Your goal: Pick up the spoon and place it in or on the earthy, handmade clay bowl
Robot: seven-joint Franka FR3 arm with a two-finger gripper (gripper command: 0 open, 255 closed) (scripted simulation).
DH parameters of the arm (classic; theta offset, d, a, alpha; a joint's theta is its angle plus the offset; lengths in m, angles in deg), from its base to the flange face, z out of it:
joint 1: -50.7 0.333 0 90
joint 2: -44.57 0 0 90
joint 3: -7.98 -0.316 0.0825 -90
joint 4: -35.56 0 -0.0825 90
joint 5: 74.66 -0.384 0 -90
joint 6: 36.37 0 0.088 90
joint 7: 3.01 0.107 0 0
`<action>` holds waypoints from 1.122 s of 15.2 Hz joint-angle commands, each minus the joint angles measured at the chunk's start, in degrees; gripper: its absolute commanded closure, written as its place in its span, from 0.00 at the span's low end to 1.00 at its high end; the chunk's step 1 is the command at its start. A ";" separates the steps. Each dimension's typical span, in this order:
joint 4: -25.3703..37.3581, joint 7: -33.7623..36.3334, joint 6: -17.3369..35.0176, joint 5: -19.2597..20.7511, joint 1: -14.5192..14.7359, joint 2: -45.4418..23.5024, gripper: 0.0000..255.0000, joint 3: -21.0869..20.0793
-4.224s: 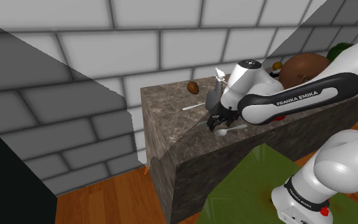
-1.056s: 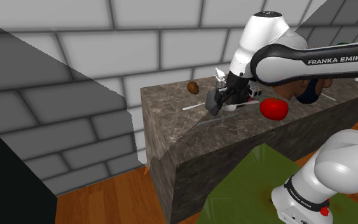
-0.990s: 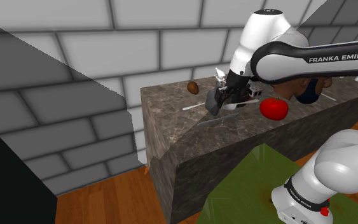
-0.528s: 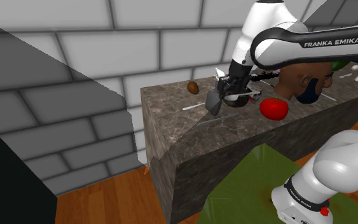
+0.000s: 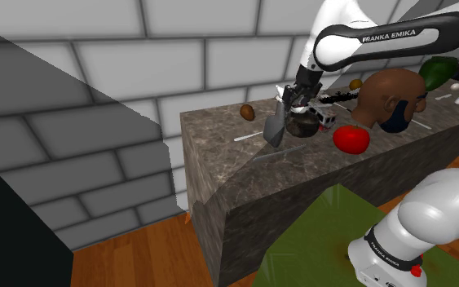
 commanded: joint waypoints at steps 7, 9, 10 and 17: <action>9.94 -7.21 1.07 0.56 -2.73 -10.63 1.00 4.85; 8.69 -7.13 2.62 0.61 -2.75 -10.93 1.00 4.87; 8.09 -7.09 3.40 0.63 -2.75 -11.10 1.00 4.88; 4.19 -6.82 8.85 0.80 -2.81 -12.66 1.00 4.94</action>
